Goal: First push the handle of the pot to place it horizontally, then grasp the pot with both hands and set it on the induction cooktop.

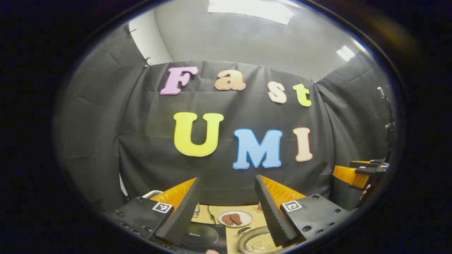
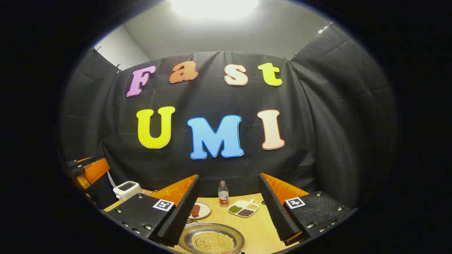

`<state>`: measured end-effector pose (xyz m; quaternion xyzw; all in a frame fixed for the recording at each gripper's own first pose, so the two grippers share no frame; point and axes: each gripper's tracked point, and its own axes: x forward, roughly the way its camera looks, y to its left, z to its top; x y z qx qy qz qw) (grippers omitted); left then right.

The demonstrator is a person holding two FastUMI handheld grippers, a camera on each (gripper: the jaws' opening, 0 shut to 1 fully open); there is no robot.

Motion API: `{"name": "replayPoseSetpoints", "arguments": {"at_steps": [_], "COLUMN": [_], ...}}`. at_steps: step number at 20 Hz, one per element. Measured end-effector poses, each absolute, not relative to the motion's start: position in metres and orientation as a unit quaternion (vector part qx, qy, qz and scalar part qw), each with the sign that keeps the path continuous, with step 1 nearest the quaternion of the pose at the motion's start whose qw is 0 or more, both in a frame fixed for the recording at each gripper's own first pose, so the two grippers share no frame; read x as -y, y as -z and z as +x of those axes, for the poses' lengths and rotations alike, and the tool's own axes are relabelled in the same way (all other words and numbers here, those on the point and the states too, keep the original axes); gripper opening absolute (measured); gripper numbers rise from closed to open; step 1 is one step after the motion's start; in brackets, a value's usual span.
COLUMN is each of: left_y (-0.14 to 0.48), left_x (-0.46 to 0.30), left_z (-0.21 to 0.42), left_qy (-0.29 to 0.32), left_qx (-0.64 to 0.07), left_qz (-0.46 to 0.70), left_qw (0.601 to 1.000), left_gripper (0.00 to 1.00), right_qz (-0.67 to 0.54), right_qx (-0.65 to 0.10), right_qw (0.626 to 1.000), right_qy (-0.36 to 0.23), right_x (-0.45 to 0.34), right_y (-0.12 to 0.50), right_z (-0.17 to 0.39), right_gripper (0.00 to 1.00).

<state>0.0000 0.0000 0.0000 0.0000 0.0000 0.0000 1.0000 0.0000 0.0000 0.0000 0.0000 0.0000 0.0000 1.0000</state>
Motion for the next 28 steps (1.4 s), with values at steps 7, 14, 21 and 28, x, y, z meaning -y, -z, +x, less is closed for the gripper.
{"name": "replayPoseSetpoints", "arguments": {"at_steps": [7, 14, 21, 28], "left_y": [0.001, 0.000, 0.011, 0.033], "left_x": [0.008, 0.010, 0.014, 0.014], "left_z": [0.000, 0.002, 0.003, 0.004], "left_qy": [0.010, 0.009, 0.012, 0.011], "left_qx": [-0.002, -0.002, -0.012, -0.035], "left_qz": [0.003, 0.003, 0.007, 0.007], "left_qw": [1.000, 1.000, 1.000, 0.999], "left_gripper": [0.97, 0.97, 0.95, 0.95], "right_qz": [-0.006, -0.006, -0.006, -0.022], "right_qx": [-0.006, -0.011, -0.036, -0.104], "right_qw": [1.000, 1.000, 0.999, 0.994], "right_qy": [-0.001, -0.004, -0.008, -0.037], "right_x": [0.002, 0.004, 0.006, 0.001], "right_y": [0.003, 0.005, 0.026, 0.084], "right_z": [-0.003, -0.001, 0.000, -0.004], "right_gripper": [0.98, 0.98, 0.98, 0.99]}}
